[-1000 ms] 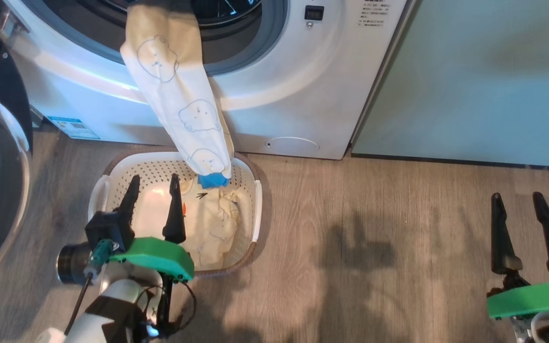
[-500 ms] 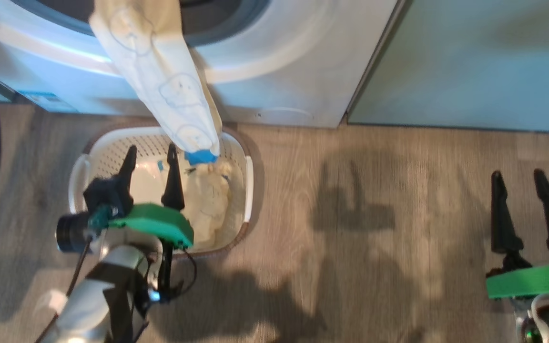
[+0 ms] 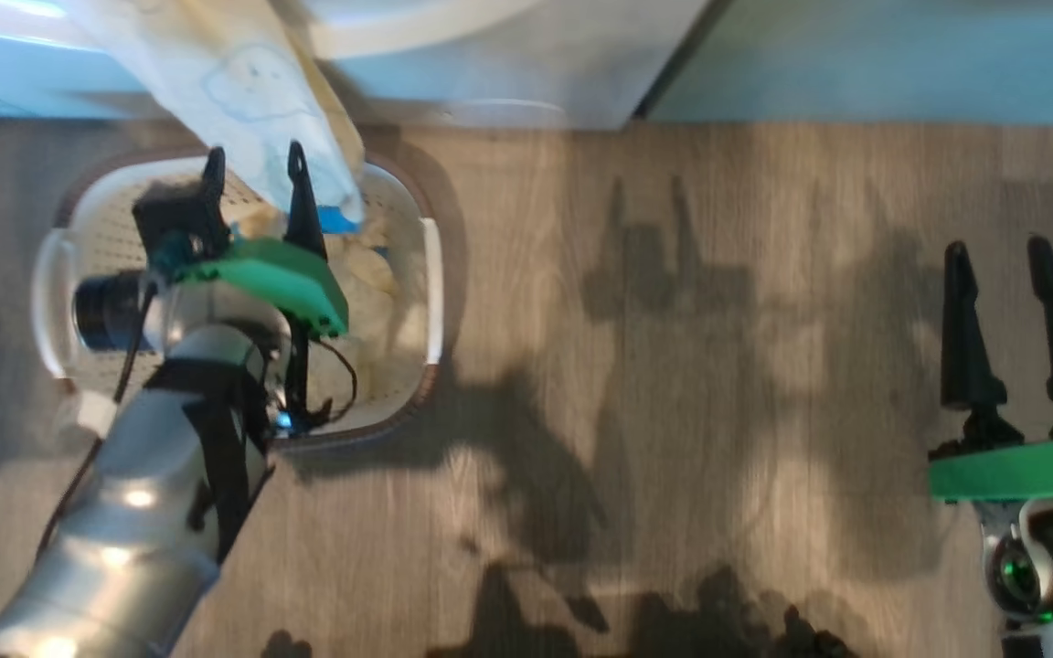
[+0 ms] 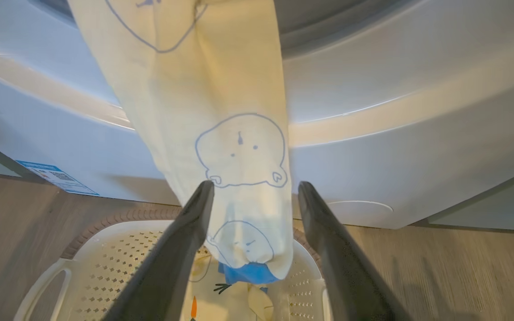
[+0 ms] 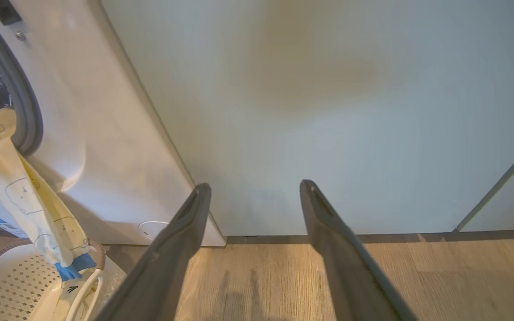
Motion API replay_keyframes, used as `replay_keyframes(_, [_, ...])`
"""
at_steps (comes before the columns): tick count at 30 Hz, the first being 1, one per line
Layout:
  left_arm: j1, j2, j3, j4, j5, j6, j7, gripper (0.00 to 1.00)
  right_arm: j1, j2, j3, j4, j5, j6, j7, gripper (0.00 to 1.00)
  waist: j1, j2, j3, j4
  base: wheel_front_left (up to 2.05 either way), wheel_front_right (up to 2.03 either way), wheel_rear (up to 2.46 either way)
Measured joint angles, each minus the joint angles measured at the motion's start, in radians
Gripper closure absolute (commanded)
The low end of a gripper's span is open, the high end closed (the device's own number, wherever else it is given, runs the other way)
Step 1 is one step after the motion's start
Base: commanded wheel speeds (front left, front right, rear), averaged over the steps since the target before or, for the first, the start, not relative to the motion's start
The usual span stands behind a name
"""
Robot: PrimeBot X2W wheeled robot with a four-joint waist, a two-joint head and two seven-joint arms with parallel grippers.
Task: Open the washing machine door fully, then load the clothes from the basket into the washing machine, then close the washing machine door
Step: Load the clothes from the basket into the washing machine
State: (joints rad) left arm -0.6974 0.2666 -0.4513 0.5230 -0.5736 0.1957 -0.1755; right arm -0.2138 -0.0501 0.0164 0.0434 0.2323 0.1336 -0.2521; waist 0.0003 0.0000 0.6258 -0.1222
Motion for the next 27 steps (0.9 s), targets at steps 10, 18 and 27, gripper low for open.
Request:
replay_keyframes(10, [-0.170, -0.003, -0.001, 0.170, 0.000, -0.046, 0.027, 0.00, -0.051, 0.001, 0.029, 0.000, 0.044, 0.000, 0.000, 0.00, -0.0001, 0.0000, 0.089, -0.069, 0.00, 0.00, 0.00])
replay_keyframes(18, [-0.245, -0.003, 0.003, 0.275, -0.010, -0.056, 0.027, 0.00, -0.071, 0.001, 0.045, 0.003, 0.067, 0.000, 0.000, 0.00, -0.0002, 0.0000, 0.126, -0.110, 0.00, 0.00, 0.00])
replay_keyframes(27, [-0.304, -0.013, 0.025, 0.383, -0.019, -0.044, 0.006, 0.19, -0.080, 0.002, 0.057, 0.007, 0.096, 0.000, 0.000, 0.00, -0.0002, 0.0000, 0.133, -0.127, 0.00, 0.00, 0.00])
